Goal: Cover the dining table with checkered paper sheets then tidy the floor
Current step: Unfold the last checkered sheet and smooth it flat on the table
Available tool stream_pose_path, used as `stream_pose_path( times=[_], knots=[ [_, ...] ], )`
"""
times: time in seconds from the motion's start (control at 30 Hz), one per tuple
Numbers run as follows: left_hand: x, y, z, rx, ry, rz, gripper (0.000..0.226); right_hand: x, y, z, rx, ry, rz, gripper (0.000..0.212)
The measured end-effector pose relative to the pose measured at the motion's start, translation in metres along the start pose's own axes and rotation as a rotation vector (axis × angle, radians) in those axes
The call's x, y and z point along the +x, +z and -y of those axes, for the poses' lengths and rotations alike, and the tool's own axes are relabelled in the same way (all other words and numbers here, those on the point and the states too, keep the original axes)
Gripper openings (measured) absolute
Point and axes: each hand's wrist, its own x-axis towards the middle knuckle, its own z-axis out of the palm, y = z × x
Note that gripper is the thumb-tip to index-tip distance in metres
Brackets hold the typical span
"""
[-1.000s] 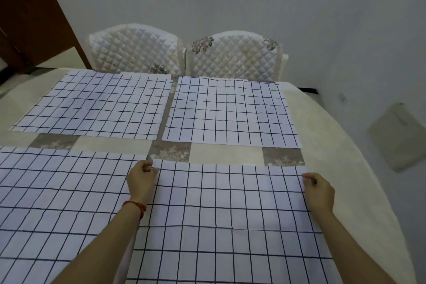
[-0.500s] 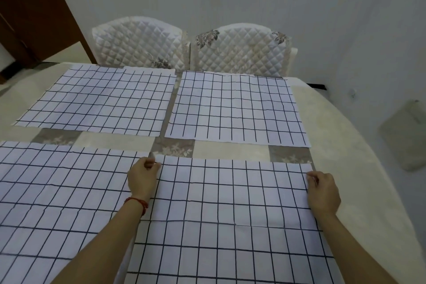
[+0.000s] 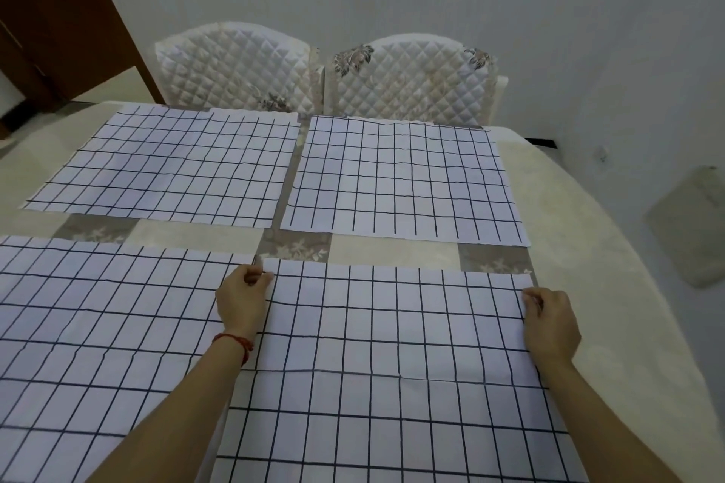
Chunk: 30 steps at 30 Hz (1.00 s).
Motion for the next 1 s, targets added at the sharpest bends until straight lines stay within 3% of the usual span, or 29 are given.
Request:
stream_pose_path(
  times=[0.2, 0.33, 0.4, 0.47, 0.57, 0.63, 0.8, 1.0],
  knots=[
    [-0.006, -0.003, -0.004, 0.041, 0.058, -0.013, 0.017, -0.002, -0.002, 0.005, -0.003, 0.032, -0.033, 0.014],
    [-0.028, 0.003, -0.016, 0.391, 0.42, -0.112, 0.03, -0.014, 0.0, 0.031, -0.066, -0.078, -0.179, 0.021],
    [-0.052, 0.019, -0.025, 0.481, 0.639, -0.03, 0.029, -0.032, 0.011, 0.053, -0.042, -0.166, -0.09, 0.028],
    [-0.082, 0.04, -0.031, 0.564, 0.758, 0.146, 0.036, -0.057, 0.027, 0.074, -0.057, -0.271, 0.114, 0.04],
    [-0.109, 0.062, -0.022, 0.68, 0.651, 0.408, 0.054, -0.085, 0.053, 0.086, -0.223, -0.461, 0.369, 0.053],
    [-0.111, 0.067, -0.006, 0.751, 0.61, 0.48, 0.058, -0.09, 0.063, 0.08, -0.314, -0.514, 0.445, 0.054],
    [-0.107, 0.062, 0.0, 0.777, 0.644, 0.488, 0.058, -0.066, 0.05, 0.051, -0.359, -0.372, 0.391, 0.056],
    [-0.108, 0.061, 0.002, 0.776, 0.636, 0.5, 0.06, -0.052, 0.014, 0.025, -0.394, -0.027, 0.226, 0.056]
  ],
)
